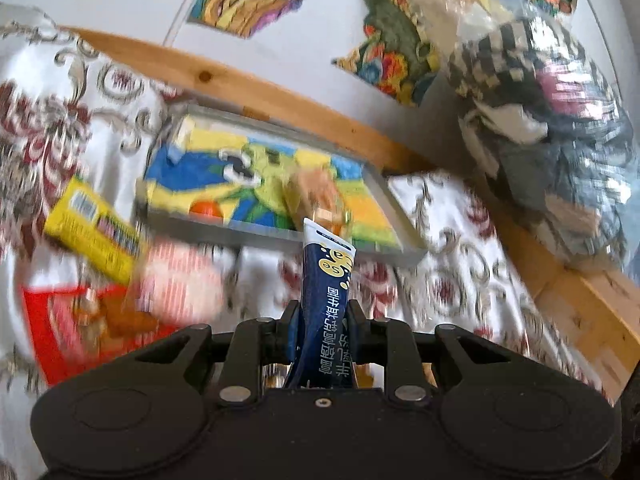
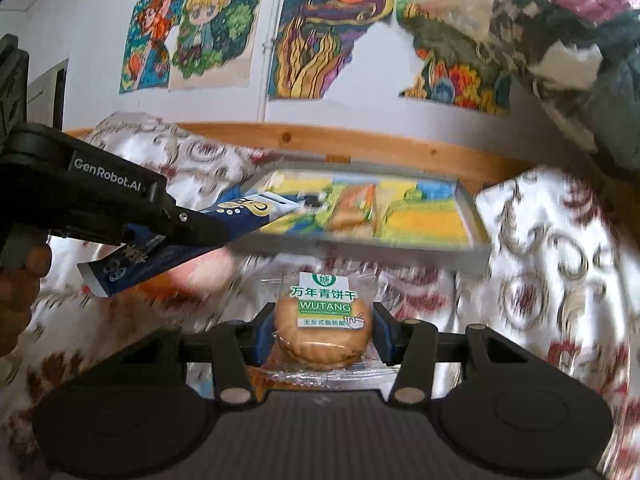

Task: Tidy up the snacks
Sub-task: 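Lower the drink stick and biscuit into the tray and open both tools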

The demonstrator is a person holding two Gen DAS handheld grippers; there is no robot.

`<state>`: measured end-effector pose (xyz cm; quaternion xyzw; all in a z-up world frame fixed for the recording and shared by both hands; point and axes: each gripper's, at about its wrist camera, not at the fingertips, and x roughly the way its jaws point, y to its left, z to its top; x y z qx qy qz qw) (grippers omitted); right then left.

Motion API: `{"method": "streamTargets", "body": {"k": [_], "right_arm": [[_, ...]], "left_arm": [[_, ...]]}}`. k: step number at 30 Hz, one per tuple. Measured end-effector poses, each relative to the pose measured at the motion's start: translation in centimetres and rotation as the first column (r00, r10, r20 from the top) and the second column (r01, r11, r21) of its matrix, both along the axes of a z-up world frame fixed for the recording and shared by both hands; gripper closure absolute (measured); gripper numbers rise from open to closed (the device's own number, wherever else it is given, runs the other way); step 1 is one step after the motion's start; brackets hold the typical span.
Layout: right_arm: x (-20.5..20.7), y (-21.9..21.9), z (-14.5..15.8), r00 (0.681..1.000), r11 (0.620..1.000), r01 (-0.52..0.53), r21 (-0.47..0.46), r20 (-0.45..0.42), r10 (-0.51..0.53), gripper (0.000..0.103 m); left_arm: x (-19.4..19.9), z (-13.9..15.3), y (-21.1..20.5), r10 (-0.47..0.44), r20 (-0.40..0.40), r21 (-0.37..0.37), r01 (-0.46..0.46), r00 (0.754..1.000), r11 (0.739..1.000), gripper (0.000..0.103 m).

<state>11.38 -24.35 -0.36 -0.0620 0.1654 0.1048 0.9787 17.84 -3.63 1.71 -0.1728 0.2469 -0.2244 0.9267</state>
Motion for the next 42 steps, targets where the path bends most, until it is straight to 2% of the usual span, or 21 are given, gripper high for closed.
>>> {"method": "streamTargets", "body": {"k": [10,18,24,34,37,39,42], "right_arm": [[10.5,-2.6,3.6,0.996,0.998,0.034,0.043,0.079,-0.038,0.049],[16.9,-4.3,1.9,0.993,0.991,0.109,0.082,0.024,-0.112,0.049],[18.5,-4.6,0.5,0.991,0.986,0.132,0.101,-0.02,-0.131,0.049],[18.8,-4.7,-0.5,0.991,0.984,0.135,0.118,-0.032,-0.133,0.048],[18.7,-4.8,-0.4,0.99,0.983,0.139,0.118,-0.03,-0.136,0.044],[18.6,-4.8,-0.2,0.991,0.984,0.135,0.116,-0.035,-0.132,0.031],[17.9,-4.7,0.4,0.989,0.984,0.148,0.098,-0.021,-0.147,0.019]], "left_arm": [[9.3,2.7,-0.5,0.095,0.08,0.009,-0.096,0.992,0.995,0.078],[16.3,1.6,-1.4,0.154,0.071,0.012,-0.155,0.985,0.988,0.078],[18.9,-0.3,-2.4,0.177,0.039,0.019,-0.177,0.984,0.984,0.078],[19.8,-2.6,-2.7,0.201,-0.006,0.075,-0.2,0.98,0.977,0.078],[19.9,-2.7,-2.8,0.206,-0.013,0.082,-0.204,0.979,0.976,0.076],[19.8,-2.6,-2.9,0.206,-0.022,0.089,-0.203,0.978,0.975,0.073],[19.4,-2.3,-2.7,0.198,-0.03,0.078,-0.196,0.98,0.978,0.059]]}}
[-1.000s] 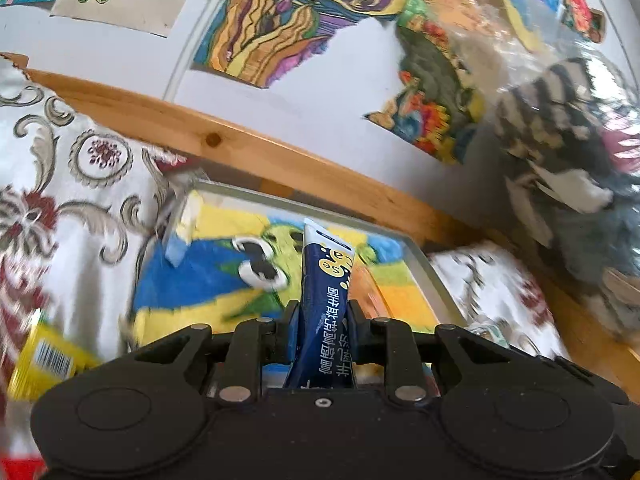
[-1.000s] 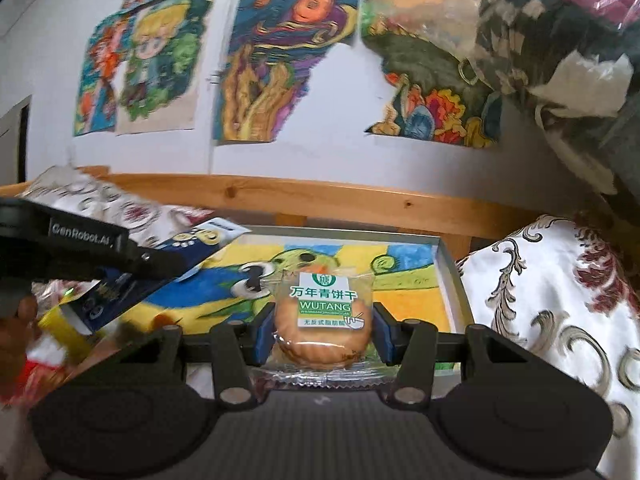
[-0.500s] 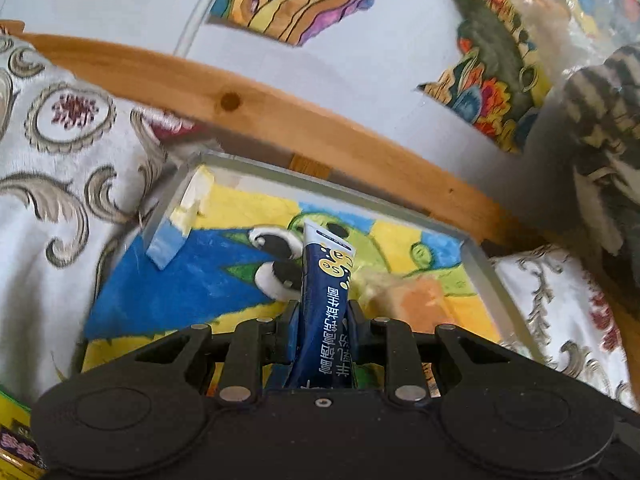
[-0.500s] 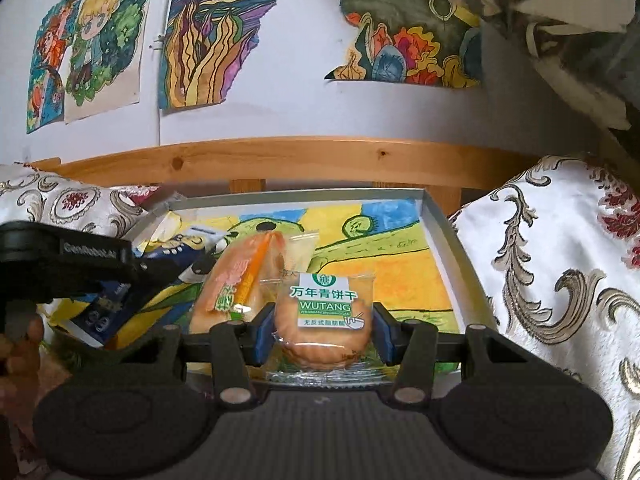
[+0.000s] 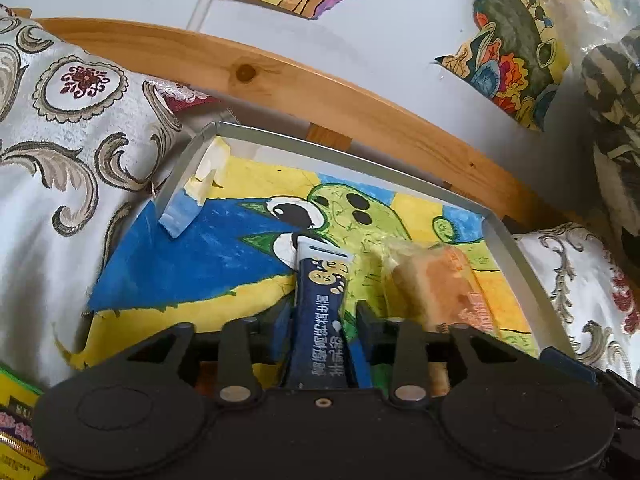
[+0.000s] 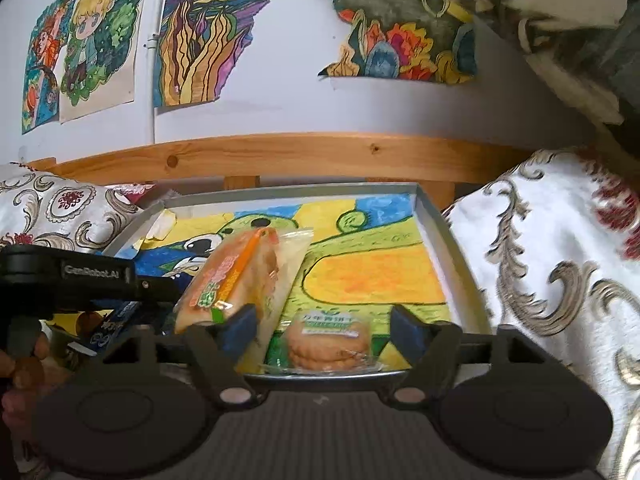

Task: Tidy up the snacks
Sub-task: 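Lower the drink stick and biscuit into the tray and open both tools, then withdraw both tools from the tray toward the remaining snacks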

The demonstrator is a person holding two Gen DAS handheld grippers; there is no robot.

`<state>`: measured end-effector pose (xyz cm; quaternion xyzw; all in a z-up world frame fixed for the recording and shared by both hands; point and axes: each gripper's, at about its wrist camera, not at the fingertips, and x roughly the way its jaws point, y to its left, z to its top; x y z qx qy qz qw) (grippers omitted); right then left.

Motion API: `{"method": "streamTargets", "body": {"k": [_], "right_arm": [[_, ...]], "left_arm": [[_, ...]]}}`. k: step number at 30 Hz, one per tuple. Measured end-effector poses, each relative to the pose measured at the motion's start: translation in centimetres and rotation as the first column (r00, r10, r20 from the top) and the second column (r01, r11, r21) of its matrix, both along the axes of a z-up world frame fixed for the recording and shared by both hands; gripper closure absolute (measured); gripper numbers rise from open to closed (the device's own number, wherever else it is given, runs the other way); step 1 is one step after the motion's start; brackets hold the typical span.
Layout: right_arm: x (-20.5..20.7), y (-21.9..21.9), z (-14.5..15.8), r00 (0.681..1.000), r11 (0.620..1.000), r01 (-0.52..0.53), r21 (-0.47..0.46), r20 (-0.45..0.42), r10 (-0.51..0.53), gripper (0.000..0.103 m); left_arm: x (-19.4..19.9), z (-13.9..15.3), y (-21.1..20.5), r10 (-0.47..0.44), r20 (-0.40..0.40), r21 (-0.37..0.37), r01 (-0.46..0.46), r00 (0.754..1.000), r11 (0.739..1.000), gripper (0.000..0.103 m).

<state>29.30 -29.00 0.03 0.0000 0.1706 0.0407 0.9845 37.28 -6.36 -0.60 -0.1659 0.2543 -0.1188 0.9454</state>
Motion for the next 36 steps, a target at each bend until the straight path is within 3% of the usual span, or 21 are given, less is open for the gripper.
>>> {"method": "streamTargets", "body": {"k": [2,5,11,25,36], "right_arm": [[-0.6,-0.1,0.7,1.0,1.0,0.001,-0.004,0.013,-0.001,0.013],[-1.9,-0.1,2.0,0.999,1.0,-0.002,-0.014,0.037,0.003,0.005],[-4.9,0.2,4.8,0.997,0.999,0.009,-0.035,0.078,-0.006,0.0],[-12.5,0.7,10.1,0.987,0.998,-0.008,-0.063,0.159,0.018,0.0],[-18.7,2.2,11.4,0.976,0.996,-0.046,-0.077,0.209,0.061,0.0]], "left_arm": [[-0.6,0.5,0.1,0.004,0.009,-0.001,-0.004,1.0,1.0,0.043],[-1.9,1.8,0.2,0.006,0.034,-0.008,-0.005,0.999,1.0,0.027],[-5.3,4.8,0.4,0.007,0.092,0.015,-0.008,0.996,1.0,0.006],[-13.7,10.5,2.1,0.033,0.171,0.04,-0.041,0.985,0.998,0.001],[-20.2,12.1,2.9,0.04,0.189,0.058,-0.052,0.981,0.997,0.001]]}}
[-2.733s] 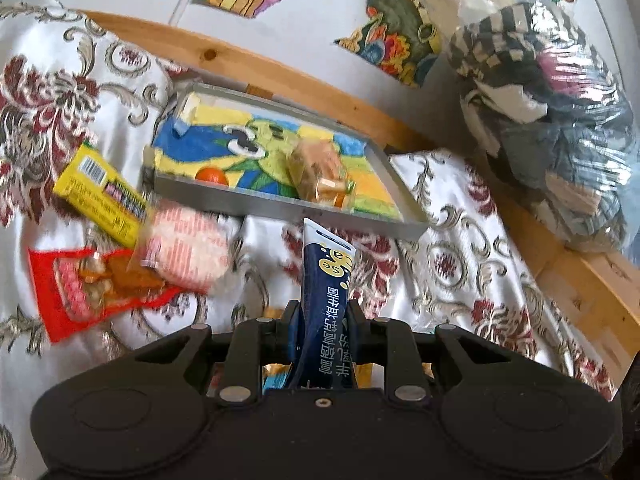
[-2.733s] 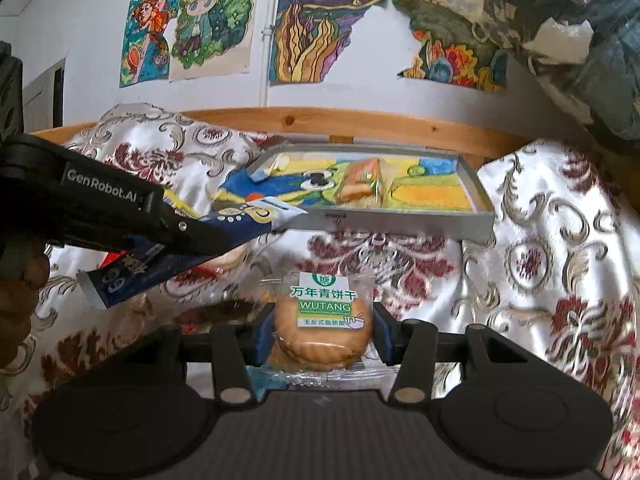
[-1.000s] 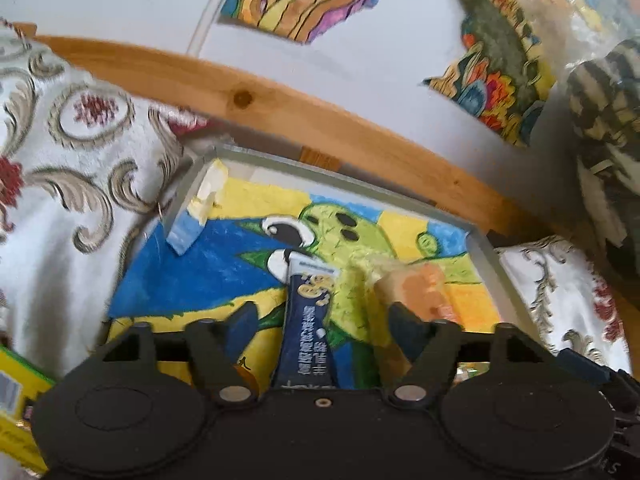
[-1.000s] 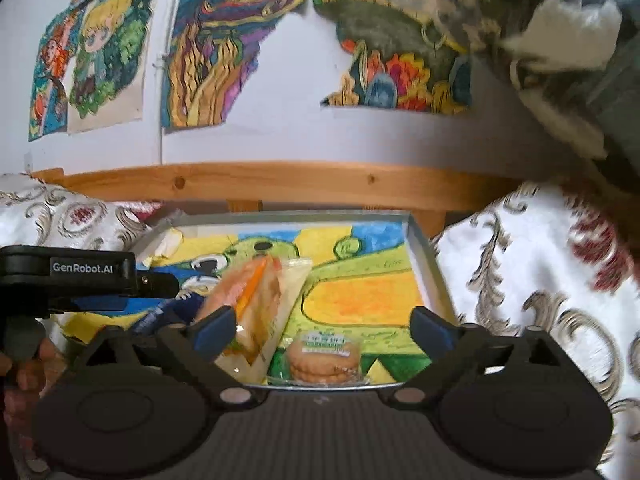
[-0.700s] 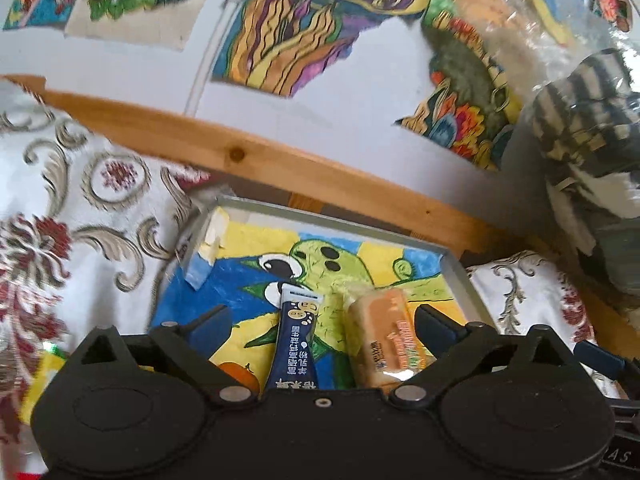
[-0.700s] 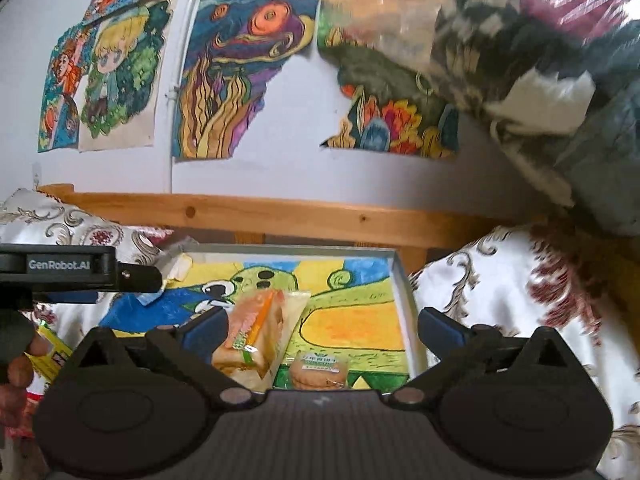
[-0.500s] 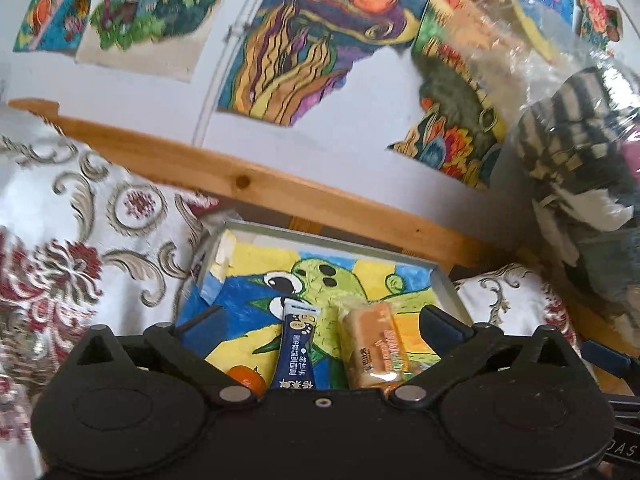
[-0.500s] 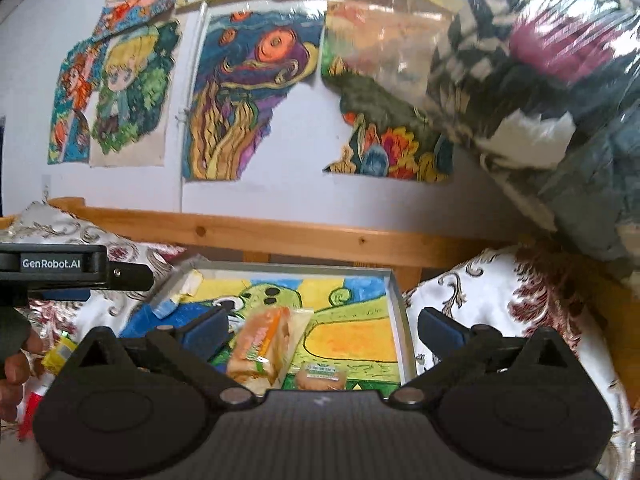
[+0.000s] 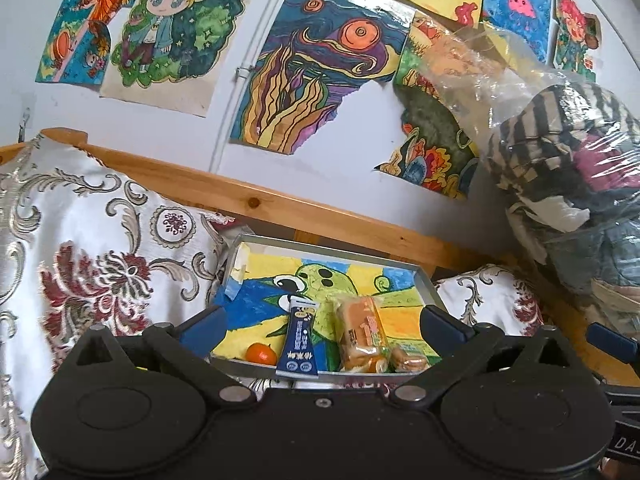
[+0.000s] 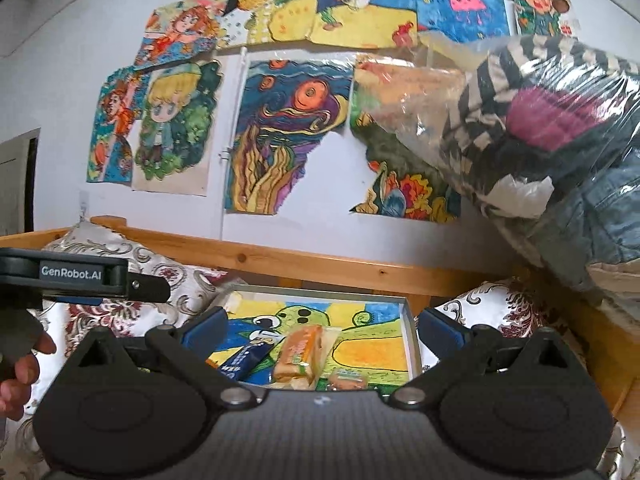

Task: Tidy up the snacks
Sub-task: 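Withdraw both tools from the tray toward the remaining snacks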

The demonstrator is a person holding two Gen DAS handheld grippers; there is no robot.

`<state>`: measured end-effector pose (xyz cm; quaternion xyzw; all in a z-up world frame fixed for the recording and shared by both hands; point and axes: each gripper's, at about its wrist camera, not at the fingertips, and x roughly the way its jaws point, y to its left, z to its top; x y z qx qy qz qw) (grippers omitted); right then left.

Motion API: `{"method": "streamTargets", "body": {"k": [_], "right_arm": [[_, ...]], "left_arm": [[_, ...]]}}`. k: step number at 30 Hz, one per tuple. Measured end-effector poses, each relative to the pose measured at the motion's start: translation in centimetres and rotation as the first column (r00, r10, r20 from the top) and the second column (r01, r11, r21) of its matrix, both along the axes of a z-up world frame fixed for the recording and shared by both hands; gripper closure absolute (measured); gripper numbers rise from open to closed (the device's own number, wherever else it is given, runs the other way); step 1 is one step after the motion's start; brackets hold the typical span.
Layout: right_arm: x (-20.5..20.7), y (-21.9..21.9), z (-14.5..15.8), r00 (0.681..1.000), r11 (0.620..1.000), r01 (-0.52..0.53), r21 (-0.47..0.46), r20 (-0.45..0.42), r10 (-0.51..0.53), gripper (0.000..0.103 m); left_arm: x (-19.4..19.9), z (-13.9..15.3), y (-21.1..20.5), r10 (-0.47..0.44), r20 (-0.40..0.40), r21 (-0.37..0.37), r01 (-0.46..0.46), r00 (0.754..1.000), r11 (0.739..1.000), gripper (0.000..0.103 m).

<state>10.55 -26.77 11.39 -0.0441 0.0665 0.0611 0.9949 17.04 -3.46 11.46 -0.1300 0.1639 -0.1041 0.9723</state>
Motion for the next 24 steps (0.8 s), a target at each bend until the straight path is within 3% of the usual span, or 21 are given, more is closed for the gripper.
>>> {"method": "streamTargets", "body": {"k": [14,24], "right_arm": [[-6.4,1.3,-1.9,1.0,1.0,-0.013,-0.003,-0.015,0.013,0.0],[-8.2,1.5,-5.6,0.991,0.999,-0.016,0.03,-0.135,0.019,0.0]], "left_arm": [[-6.9,-1.0,2.0,0.014,-0.009,0.03,-0.013,1.0,0.999,0.001],[-9.8,-4.7,3.6,0.023,-0.091,0.07,-0.017,0.996,0.997,0.001]]}}
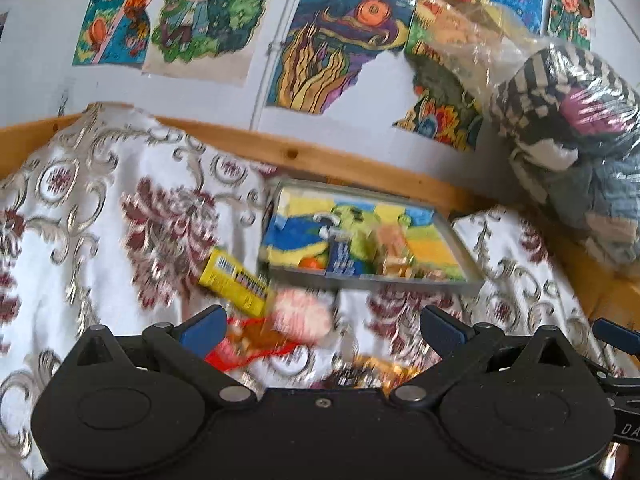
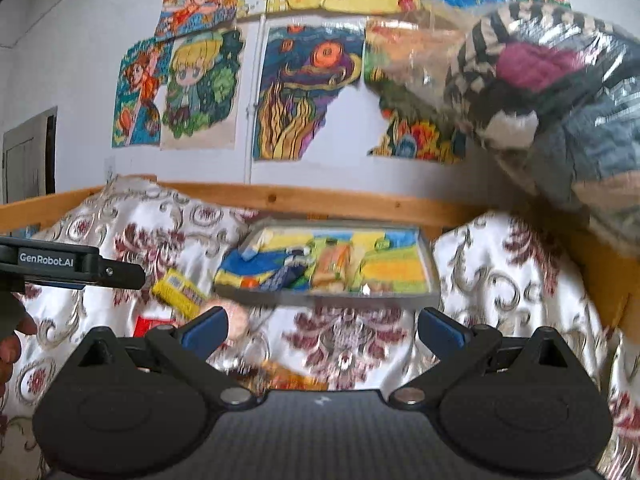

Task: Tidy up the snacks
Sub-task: 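Withdraw both tools from the tray toward the remaining snacks, then lower the right tool onto the gold duck-snack bag and close it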

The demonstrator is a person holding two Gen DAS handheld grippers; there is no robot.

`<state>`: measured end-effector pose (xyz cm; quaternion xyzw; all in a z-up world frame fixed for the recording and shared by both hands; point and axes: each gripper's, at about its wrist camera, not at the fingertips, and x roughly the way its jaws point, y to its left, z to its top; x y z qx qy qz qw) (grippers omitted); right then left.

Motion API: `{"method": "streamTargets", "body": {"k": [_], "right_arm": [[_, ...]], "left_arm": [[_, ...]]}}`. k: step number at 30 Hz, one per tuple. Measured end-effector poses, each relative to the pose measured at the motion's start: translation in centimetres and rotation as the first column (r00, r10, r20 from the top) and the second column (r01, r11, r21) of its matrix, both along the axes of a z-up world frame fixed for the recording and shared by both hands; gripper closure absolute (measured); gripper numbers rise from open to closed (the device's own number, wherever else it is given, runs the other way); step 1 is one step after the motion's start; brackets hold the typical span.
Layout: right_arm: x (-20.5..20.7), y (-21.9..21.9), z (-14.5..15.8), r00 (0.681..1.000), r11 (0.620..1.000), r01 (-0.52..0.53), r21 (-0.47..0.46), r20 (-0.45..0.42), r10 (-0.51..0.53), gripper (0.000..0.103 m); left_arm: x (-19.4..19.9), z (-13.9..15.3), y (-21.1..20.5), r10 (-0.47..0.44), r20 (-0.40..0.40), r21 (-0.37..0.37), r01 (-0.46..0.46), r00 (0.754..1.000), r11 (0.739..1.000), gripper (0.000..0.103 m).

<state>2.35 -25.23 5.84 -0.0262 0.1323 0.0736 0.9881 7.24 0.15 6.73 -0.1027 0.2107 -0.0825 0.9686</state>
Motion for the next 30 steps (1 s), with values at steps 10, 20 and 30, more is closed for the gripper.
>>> {"method": "streamTargets", "body": {"k": [10,20,30], "right_arm": [[0.5,0.7,-2.9,0.993,1.0,-0.015,-0.006,-0.115,0.014,0.0],[1.5,1.2,-5.1,0.98,0.999,-0.03,-0.021,-0.197,0.025,0.0],[2.8,1.1,-6.9,0.966,0.999,-0.033,-0.015,-0.259,0.028,0.0]], "left_arm": [[-0.4,-4.3,0.5,-0.011,-0.098,0.029,0.014,0.995,0.999,0.001],[0.5,-6.6,-0.1,-0.029,-0.156,0.081,0.042,0.987,0.996,0.001],[2.2,-8.1,-0.4,-0.015,-0.189,0.102,0.035,0.982,0.994,0.001]]}}
